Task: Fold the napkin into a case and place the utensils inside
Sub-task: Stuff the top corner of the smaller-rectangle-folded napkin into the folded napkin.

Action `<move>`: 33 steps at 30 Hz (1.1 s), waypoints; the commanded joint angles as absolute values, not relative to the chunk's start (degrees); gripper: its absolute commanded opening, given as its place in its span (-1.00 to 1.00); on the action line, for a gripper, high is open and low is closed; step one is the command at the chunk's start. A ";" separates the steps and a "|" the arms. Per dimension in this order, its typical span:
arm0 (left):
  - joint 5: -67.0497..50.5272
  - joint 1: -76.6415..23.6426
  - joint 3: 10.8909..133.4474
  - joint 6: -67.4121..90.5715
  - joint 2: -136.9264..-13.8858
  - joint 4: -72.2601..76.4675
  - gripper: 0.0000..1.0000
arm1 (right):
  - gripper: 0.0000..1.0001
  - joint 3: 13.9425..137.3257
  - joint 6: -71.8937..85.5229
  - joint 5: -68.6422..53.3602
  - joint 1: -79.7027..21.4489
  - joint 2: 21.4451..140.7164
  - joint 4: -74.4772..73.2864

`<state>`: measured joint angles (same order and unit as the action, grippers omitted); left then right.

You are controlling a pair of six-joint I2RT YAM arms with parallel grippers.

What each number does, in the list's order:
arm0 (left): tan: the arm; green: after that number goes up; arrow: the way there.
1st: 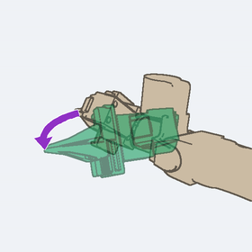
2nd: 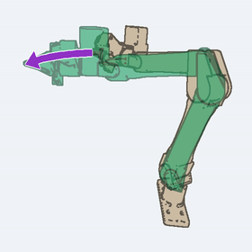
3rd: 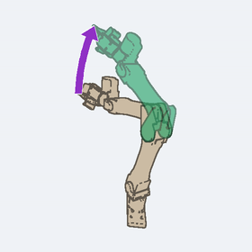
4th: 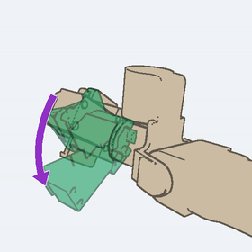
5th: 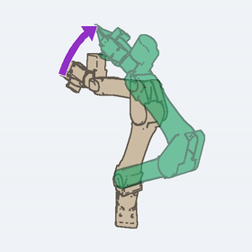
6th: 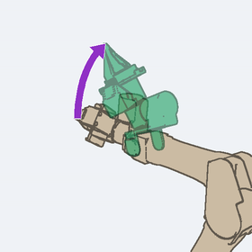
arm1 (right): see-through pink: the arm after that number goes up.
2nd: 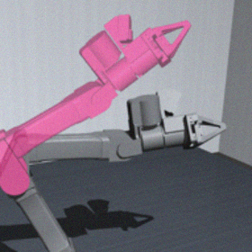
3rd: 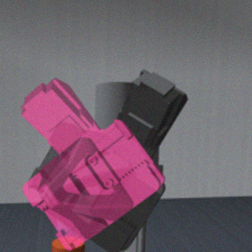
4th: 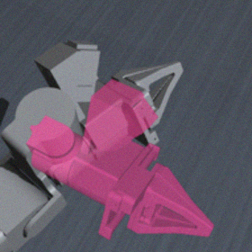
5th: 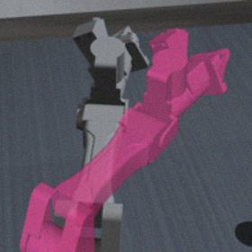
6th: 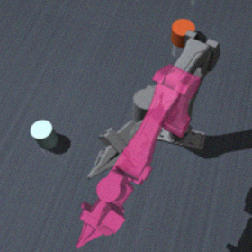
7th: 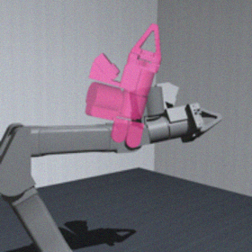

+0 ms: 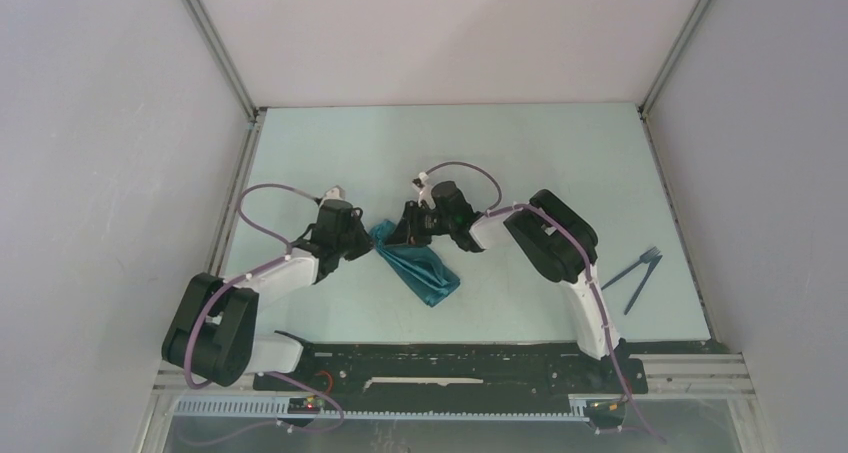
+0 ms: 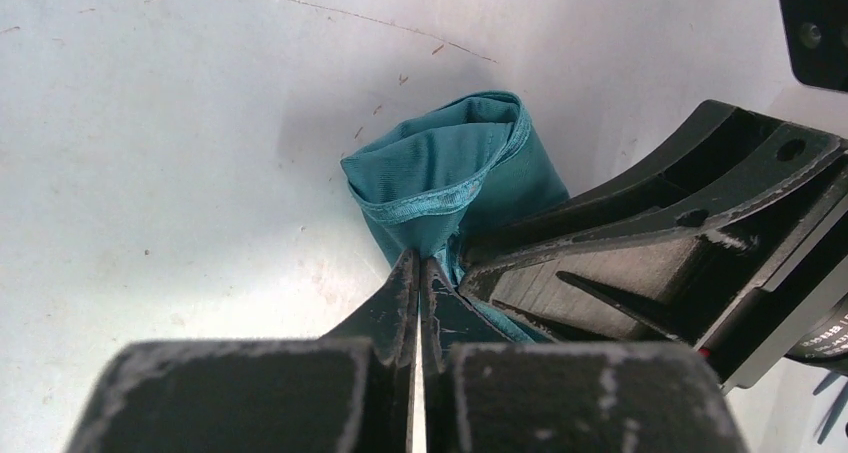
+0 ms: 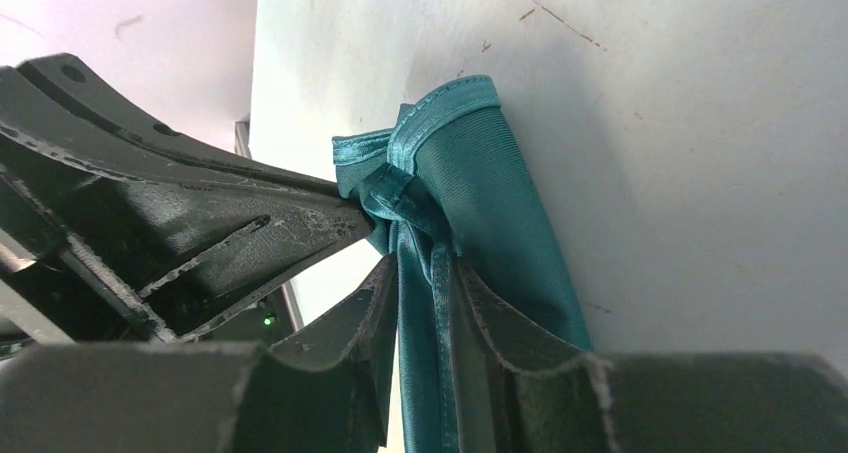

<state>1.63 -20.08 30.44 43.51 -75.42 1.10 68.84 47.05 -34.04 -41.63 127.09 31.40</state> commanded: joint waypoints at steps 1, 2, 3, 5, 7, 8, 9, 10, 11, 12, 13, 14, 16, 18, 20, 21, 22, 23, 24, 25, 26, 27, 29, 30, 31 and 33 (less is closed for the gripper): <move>2.38 -19.78 29.80 43.26 -73.70 1.77 -1.00 | -0.34 68.38 51.26 -35.39 -39.74 126.61 35.78; 2.19 -19.78 29.80 43.24 -73.66 1.90 -1.00 | -0.35 68.61 51.58 -35.53 -39.51 127.08 35.90; 2.05 -19.78 29.80 43.24 -73.59 2.07 -1.00 | -0.36 68.90 51.78 -35.58 -39.40 127.52 35.87; 1.78 -19.84 29.84 43.01 -73.48 2.32 -1.00 | -0.38 69.38 52.14 -35.68 -39.46 128.07 35.97; 1.59 -19.78 29.88 42.98 -73.43 2.46 -1.00 | -0.38 69.98 52.16 -35.52 -39.65 128.58 35.72; 1.52 -19.78 29.88 42.98 -73.47 2.53 -1.00 | -0.39 70.56 51.99 -35.63 -39.78 129.00 35.29; 1.43 -19.79 29.84 42.98 -73.53 2.67 -1.00 | -0.40 71.23 51.89 -35.72 -40.00 129.53 34.87; 1.27 -19.78 29.80 42.98 -73.60 2.83 -1.00 | -0.43 71.80 51.93 -35.89 -40.18 130.02 34.77; 1.05 -19.78 29.80 42.98 -73.65 3.03 -1.00 | -0.47 72.19 52.15 -36.08 -40.35 130.41 34.98; 0.90 -19.78 29.84 42.98 -73.79 3.07 -1.00 | -0.52 72.55 52.20 -36.19 -40.54 130.67 35.12; 0.76 -19.78 29.86 43.04 -73.97 3.08 -1.00 | -0.58 72.88 52.14 -36.32 -40.78 130.81 35.17; 0.67 -19.78 29.92 43.05 -74.07 3.08 -1.00 | -0.63 73.28 52.04 -36.44 -41.05 130.93 35.27; 0.53 -19.78 30.01 42.98 -74.36 3.16 -1.00 | -0.67 73.47 51.97 -36.45 -41.41 130.91 35.62; 0.53 -19.78 30.12 42.90 -74.57 3.16 -1.00 | -0.67 73.55 51.66 -36.40 -41.61 130.75 35.54; 0.60 -19.83 30.19 42.97 -74.57 3.16 -1.00 | -0.62 73.74 50.91 -36.34 -41.73 130.24 35.40; 0.61 -19.78 30.23 42.98 -74.56 3.16 -1.00 | -0.58 73.70 50.52 -36.25 -41.82 129.91 35.29; 0.62 -19.78 30.31 42.98 -74.60 3.16 -1.00 | -0.55 73.66 50.14 -36.17 -41.98 129.67 35.25; 0.69 -19.78 30.32 42.98 -74.66 3.09 -1.00 | -0.50 73.77 49.98 -36.05 -42.01 129.54 35.06; 0.66 -19.81 30.40 43.06 -74.70 3.08 -1.00 | -0.48 74.18 49.84 -36.15 -42.01 129.66 34.68; 0.60 -19.78 30.49 43.07 -74.78 3.08 -1.00 | -0.47 74.93 49.76 -36.39 -42.01 130.01 34.12; 0.49 -19.79 30.50 43.07 -74.79 3.08 -1.00 | -0.47 75.50 49.79 -36.53 -42.01 130.33 33.73; 0.45 -19.78 30.53 43.07 -74.79 3.08 -1.00 | -0.47 75.78 49.81 -36.54 -42.09 130.67 33.77; 0.44 -19.78 30.59 43.02 -74.47 3.08 -1.00 | -0.51 76.50 49.67 -36.45 -42.33 131.39 33.32; 0.44 -19.78 30.59 42.98 -74.38 3.08 -1.00 | -0.55 77.08 49.70 -36.36 -42.48 131.85 33.15; 0.44 -19.80 30.59 42.91 -74.15 3.05 -1.00 | -0.58 77.53 49.81 -36.49 -42.66 132.44 33.02; 0.44 -19.81 30.65 42.98 -74.01 3.08 -1.00 | -0.64 78.91 49.77 -36.96 -43.00 133.72 32.56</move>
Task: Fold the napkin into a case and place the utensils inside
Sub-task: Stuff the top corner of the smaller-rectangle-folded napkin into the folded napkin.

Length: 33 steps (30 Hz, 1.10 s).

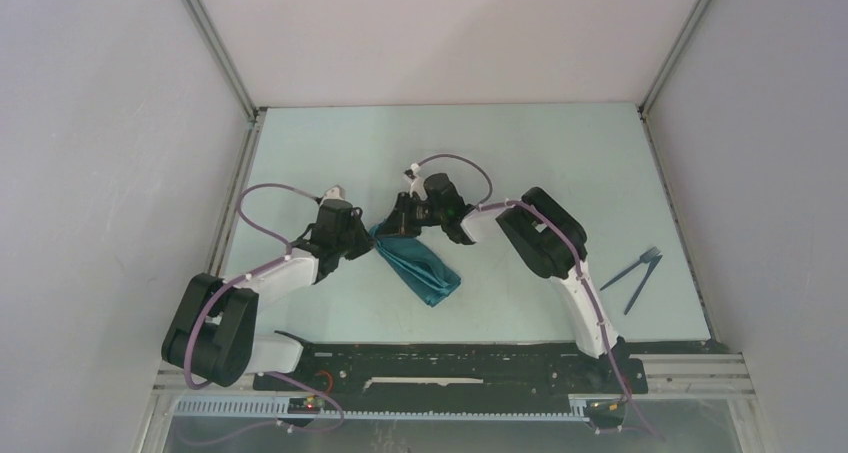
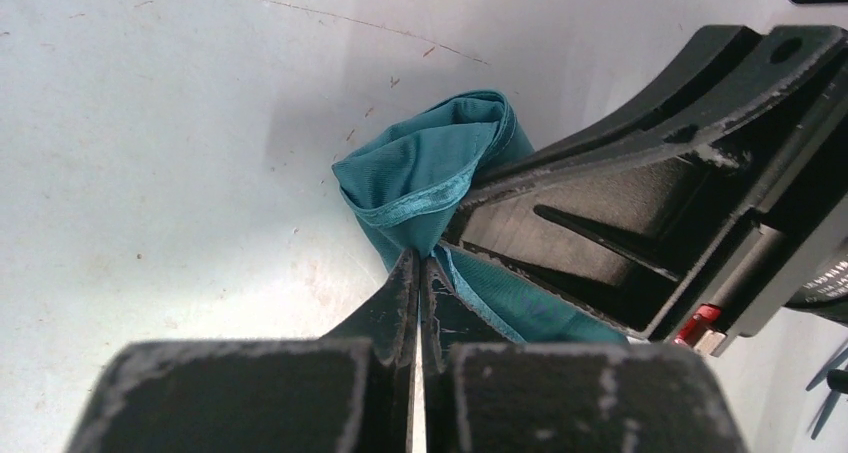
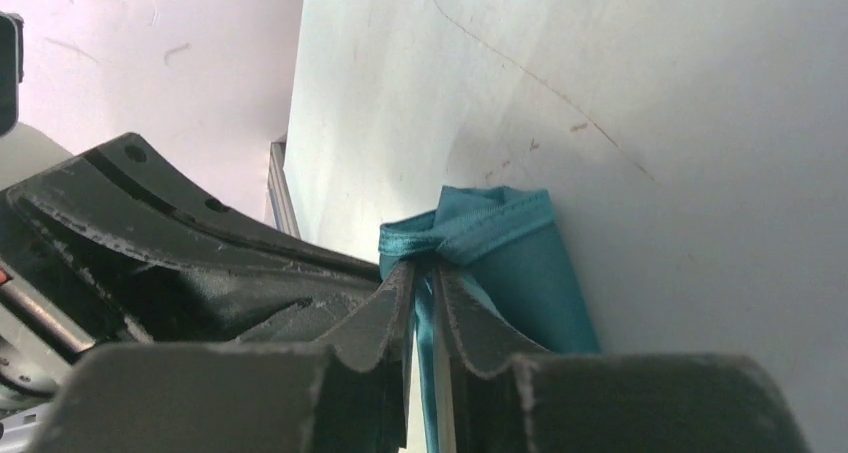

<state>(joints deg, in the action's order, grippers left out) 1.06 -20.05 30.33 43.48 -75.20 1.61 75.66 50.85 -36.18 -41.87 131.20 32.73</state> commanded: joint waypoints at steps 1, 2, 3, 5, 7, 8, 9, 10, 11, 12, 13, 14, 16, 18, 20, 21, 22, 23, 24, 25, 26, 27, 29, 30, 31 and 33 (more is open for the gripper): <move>0.44 -19.78 30.75 43.04 -74.07 3.08 -1.00 | -0.66 79.41 49.59 -36.93 -43.25 134.24 31.91; 0.44 -19.78 30.88 43.09 -74.08 3.08 -1.00 | -0.67 79.78 49.55 -36.91 -43.44 134.74 31.61; -0.62 -19.78 31.05 43.08 -74.16 3.08 -1.00 | -0.68 79.90 49.62 -36.99 -43.61 135.01 31.57; -0.65 -19.78 31.39 43.14 -74.11 2.96 -1.00 | -0.70 79.90 49.59 -36.94 -44.04 135.32 31.22; -0.14 -19.78 31.80 43.31 -73.92 2.36 -1.00 | -0.76 79.67 49.21 -37.00 -44.64 135.39 30.47; 1.70 -19.79 32.14 43.45 -73.92 1.80 -1.00 | -0.78 79.22 48.99 -36.46 -44.99 135.24 30.27; 2.62 -19.78 32.55 43.69 -74.07 1.28 -1.00 | -0.79 78.70 48.77 -35.73 -45.35 135.06 30.21; 3.10 -19.82 33.09 43.76 -74.40 0.76 -1.00 | -0.80 78.40 48.34 -34.79 -45.71 134.79 29.55; 3.08 -19.78 33.54 44.10 -75.00 0.53 -1.00 | -0.80 78.32 48.03 -33.75 -46.05 134.68 29.07; 2.47 -19.84 34.02 44.47 -75.71 0.56 -1.00 | -0.78 78.36 48.28 -32.84 -46.50 134.73 29.31; 1.43 -19.79 34.50 44.92 -76.70 0.67 -1.00 | -0.74 78.32 48.76 -31.41 -46.76 134.81 29.54; 0.65 -19.78 34.77 45.57 -77.37 0.68 -1.00 | -0.72 78.57 49.15 -30.34 -47.15 135.08 30.18; 0.68 -19.78 34.58 46.93 -78.21 0.38 -1.00 | -0.67 79.99 48.92 -29.56 -47.70 135.33 28.41; 1.56 -19.65 34.21 47.26 -78.41 -0.99 -1.00 | -0.64 79.75 49.03 -31.21 -47.53 134.30 27.91; 1.12 -19.43 33.95 46.64 -78.34 -1.44 -1.00 | -0.58 78.85 48.88 -32.80 -46.45 132.22 25.24; 1.33 -19.44 33.65 46.45 -77.82 -1.49 -1.00 | -0.56 78.50 48.56 -34.59 -45.73 131.31 24.10; 1.46 -19.43 33.33 46.30 -77.18 -1.50 -1.00 | -0.54 77.81 48.25 -36.18 -45.11 130.52 23.64; 1.35 -19.42 33.09 46.20 -76.64 -1.58 -1.00 | -0.51 76.96 47.82 -37.46 -44.49 129.64 24.20; 1.26 -19.42 32.87 46.01 -76.31 -1.77 -1.00 | -0.49 76.54 47.02 -38.64 -43.87 128.95 24.15; 1.09 -19.42 32.75 45.85 -76.26 -1.95 -1.00 | -0.47 76.35 46.25 -39.44 -43.32 128.40 23.61; 0.92 -19.42 32.64 45.61 -76.35 -2.12 -1.00 | -0.46 76.19 45.75 -40.33 -42.96 128.08 23.46; 0.83 -19.45 32.55 45.35 -76.44 -2.19 -1.00 | -0.45 76.02 45.41 -41.28 -42.71 127.84 24.05; 0.88 -19.42 32.15 45.04 -76.55 -2.24 -1.00 | -0.44 75.55 45.43 -42.57 -42.30 127.83 25.31; 0.96 -19.42 31.97 44.96 -76.55 -2.22 -1.00 | -0.44 75.55 45.70 -42.79 -42.01 128.05 25.87; 1.03 -19.42 31.77 44.92 -76.49 -2.26 -1.00 | -0.44 75.50 45.86 -42.97 -41.87 128.20 26.20; 1.14 -19.42 31.35 44.83 -76.34 -2.25 -1.00 | -0.43 75.50 45.94 -43.00 -41.88 128.61 26.64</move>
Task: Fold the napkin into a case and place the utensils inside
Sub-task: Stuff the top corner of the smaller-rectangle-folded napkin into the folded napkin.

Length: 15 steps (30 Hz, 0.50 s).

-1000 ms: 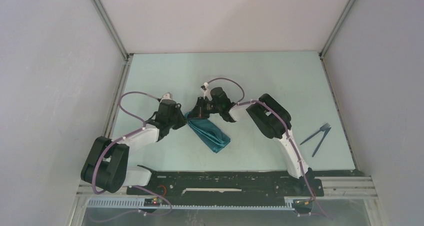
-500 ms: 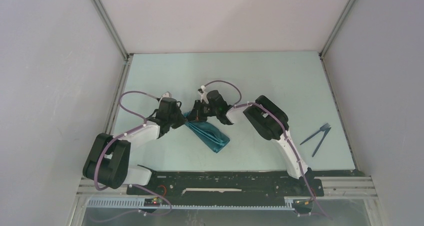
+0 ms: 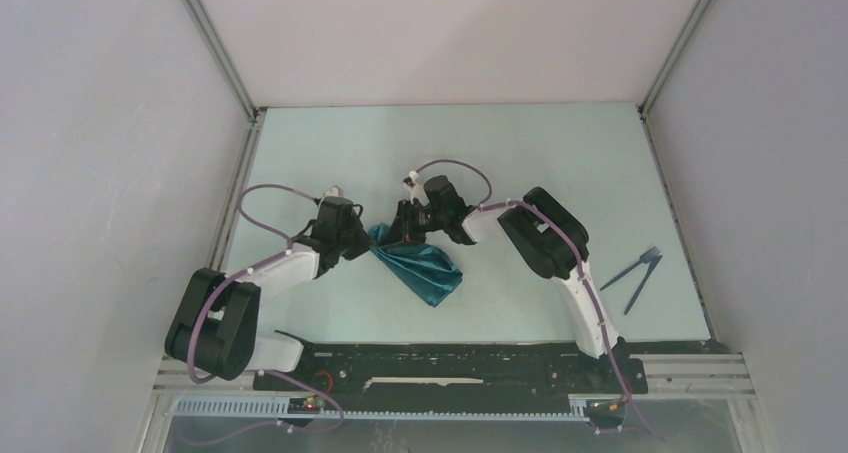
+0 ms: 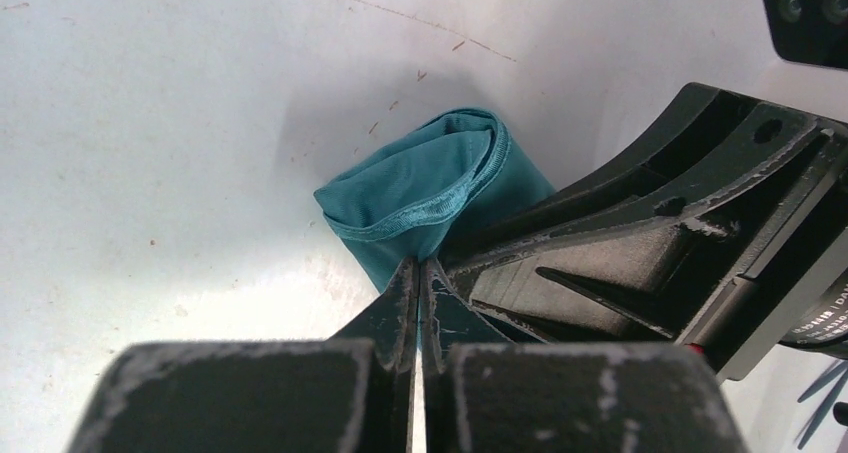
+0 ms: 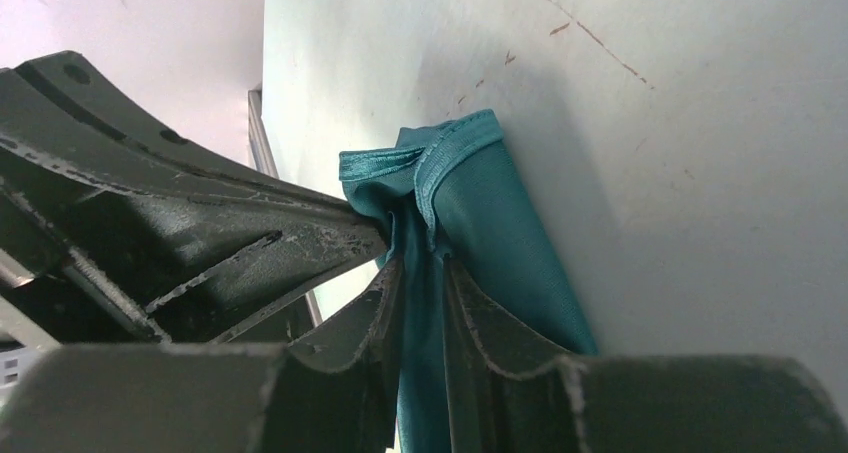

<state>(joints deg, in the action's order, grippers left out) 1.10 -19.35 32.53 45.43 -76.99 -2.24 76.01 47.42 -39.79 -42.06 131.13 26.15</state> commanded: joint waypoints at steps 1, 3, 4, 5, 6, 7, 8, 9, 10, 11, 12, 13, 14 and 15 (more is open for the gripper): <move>1.08 -19.42 31.22 44.78 -76.23 -2.22 -1.00 | -0.44 75.55 46.08 -42.78 -41.94 129.04 26.94; 0.90 -19.43 31.24 44.49 -75.93 -2.19 -1.00 | -0.49 75.86 46.67 -42.60 -42.30 130.39 27.45; 0.84 -19.42 31.33 44.35 -75.75 -2.14 -1.00 | -0.51 75.93 47.11 -42.28 -42.55 131.13 28.00; 0.73 -19.47 31.41 44.30 -75.56 -2.16 -1.00 | -0.53 75.98 47.61 -42.08 -42.87 131.80 28.82; 0.52 -19.45 31.46 44.30 -75.36 -2.02 -1.00 | -0.55 76.42 47.99 -41.65 -43.15 132.63 29.21; 0.47 -19.47 31.46 44.30 -75.25 -1.91 -1.00 | -0.56 77.23 48.16 -41.33 -43.49 133.43 29.22; 0.44 -19.43 31.46 44.30 -75.24 -1.73 -1.00 | -0.58 78.44 48.36 -40.93 -43.98 134.29 28.93; 0.44 -19.42 31.46 44.42 -75.36 -1.63 -1.00 | -0.60 80.02 48.64 -40.55 -44.43 135.30 28.51; 0.44 -19.42 31.46 44.51 -75.47 -1.52 -1.00 | -0.61 81.68 49.06 -40.49 -44.94 136.31 28.40; 0.44 -19.42 31.46 44.55 -75.64 -1.38 -1.00 | -0.61 83.46 49.46 -40.77 -45.28 137.20 28.03; 0.44 -19.42 31.46 44.56 -75.81 -1.37 -1.00 | -0.61 85.02 49.84 -40.91 -45.57 137.76 27.54; 0.44 -19.42 31.46 44.52 -75.74 -1.48 -1.00 | -0.60 85.97 49.82 -40.79 -45.57 137.76 26.02; 0.44 -19.42 31.46 44.41 -75.34 -1.60 -1.00 | -0.60 86.09 49.49 -40.89 -45.39 137.27 25.12; 0.53 -19.42 31.42 44.39 -74.70 -1.82 -1.00 | -0.58 85.22 49.12 -41.09 -44.99 136.45 24.99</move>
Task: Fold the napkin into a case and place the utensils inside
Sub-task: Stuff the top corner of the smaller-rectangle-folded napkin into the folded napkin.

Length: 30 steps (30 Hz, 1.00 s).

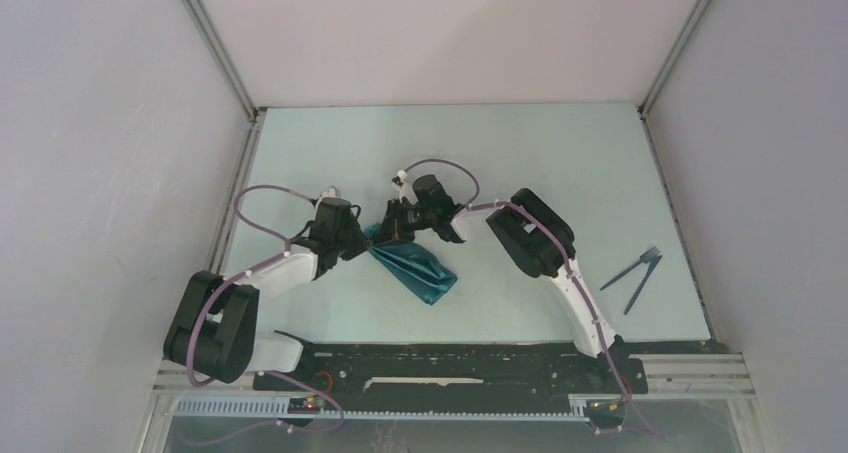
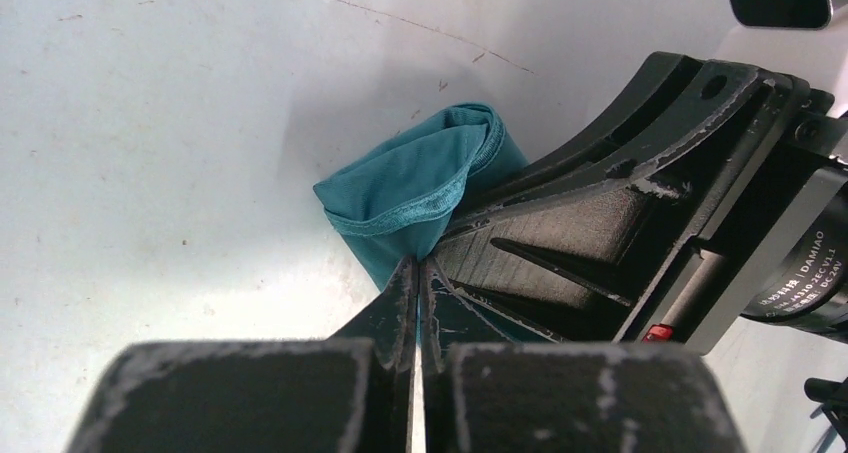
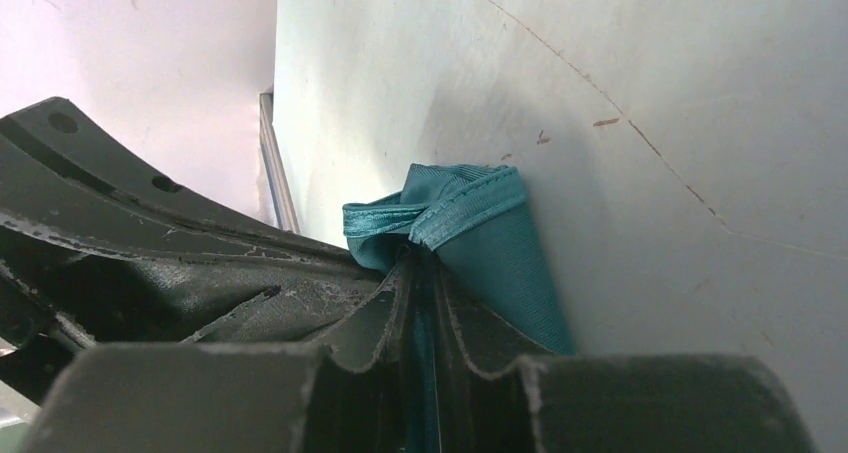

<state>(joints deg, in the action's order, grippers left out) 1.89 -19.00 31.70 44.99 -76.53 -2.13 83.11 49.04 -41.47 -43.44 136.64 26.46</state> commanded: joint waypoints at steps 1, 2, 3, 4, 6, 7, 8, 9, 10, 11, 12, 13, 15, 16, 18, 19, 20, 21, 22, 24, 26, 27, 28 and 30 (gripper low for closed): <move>0.79 -19.42 31.38 44.26 -74.42 -2.01 -1.00 | -0.56 84.16 48.81 -41.20 -44.61 135.20 25.22; 0.87 -19.48 31.44 44.11 -74.15 -2.16 -1.00 | -0.53 83.52 48.16 -41.36 -44.24 134.20 24.41; 0.88 -19.47 31.46 43.98 -74.10 -2.24 -1.00 | -0.51 83.42 47.10 -41.66 -43.88 132.93 22.07; 0.81 -19.43 31.45 44.02 -74.09 -2.20 -1.00 | -0.49 83.26 46.13 -42.02 -43.54 131.92 20.47; 0.82 -19.42 31.37 44.03 -73.85 -2.22 -1.00 | -0.45 82.01 44.51 -42.91 -42.80 129.86 19.00; 0.87 -19.42 31.42 44.10 -73.82 -2.22 -1.00 | -0.44 81.21 44.18 -43.62 -42.51 128.79 19.13; 0.88 -19.43 31.46 44.05 -73.94 -2.32 -1.00 | -0.43 80.62 43.77 -44.09 -42.19 127.77 19.05; 0.81 -19.43 31.53 43.96 -74.18 -2.41 -1.00 | -0.42 80.44 42.97 -44.49 -42.03 126.79 18.19; 0.75 -19.42 31.57 43.95 -74.44 -2.38 -1.00 | -0.42 80.43 41.85 -44.75 -42.01 125.82 17.06; 0.67 -19.42 31.56 43.95 -74.71 -2.31 -1.00 | -0.40 80.45 40.83 -44.58 -42.08 124.99 15.84; 0.56 -19.42 31.55 43.95 -74.90 -2.31 -1.00 | -0.39 80.42 39.89 -44.65 -42.05 124.15 14.79; 0.53 -19.42 31.55 43.99 -75.03 -2.31 -1.00 | -0.38 80.35 39.25 -44.79 -42.02 123.56 13.98; 0.61 -19.45 31.54 44.03 -75.05 -2.32 -1.00 | -0.37 79.82 38.23 -44.21 -41.74 122.64 13.06; 0.62 -19.46 31.55 43.96 -75.01 -2.34 -1.00 | -0.37 79.42 37.79 -43.83 -41.49 122.63 12.86; 0.62 -19.39 31.55 43.87 -74.82 -2.34 -1.00 | -0.38 78.98 37.38 -43.20 -40.88 123.41 12.29; 0.62 -19.42 31.55 43.86 -74.72 -2.34 -1.00 | -0.41 78.79 37.32 -43.19 -40.58 123.95 12.41; 0.62 -19.45 31.57 43.86 -74.64 -2.30 -1.00 | -0.44 78.46 37.27 -42.94 -40.46 124.43 12.86; 0.55 -19.43 31.62 43.86 -74.58 -2.29 -1.00 | -0.48 78.35 36.94 -42.29 -40.43 124.86 12.84; 0.49 -19.42 31.64 43.90 -74.61 -2.31 -1.00 | -0.53 78.32 36.76 -42.00 -40.51 125.48 12.88; 0.44 -19.42 31.72 43.86 -74.61 -2.30 -1.00 | -0.62 78.31 37.10 -41.77 -40.64 126.78 13.64; 0.44 -19.43 31.86 43.86 -74.81 -2.30 -1.00 | -0.66 78.52 37.82 -41.54 -41.29 128.09 14.46; 0.44 -19.42 31.94 43.86 -74.94 -2.28 -1.00 | -0.68 78.99 37.95 -41.26 -41.69 128.86 14.54; 0.44 -19.42 32.03 43.86 -75.23 -2.22 -1.00 | -0.70 79.64 38.09 -40.94 -42.27 129.73 14.54; -1.11 -19.42 32.37 43.85 -76.17 -1.91 -1.00 | -0.76 81.60 38.31 -40.26 -43.58 131.68 13.92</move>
<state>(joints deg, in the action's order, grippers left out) 1.04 -19.16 31.73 44.91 -75.22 -2.70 78.83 38.85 -41.85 -41.25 128.44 13.65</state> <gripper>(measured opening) 0.002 0.145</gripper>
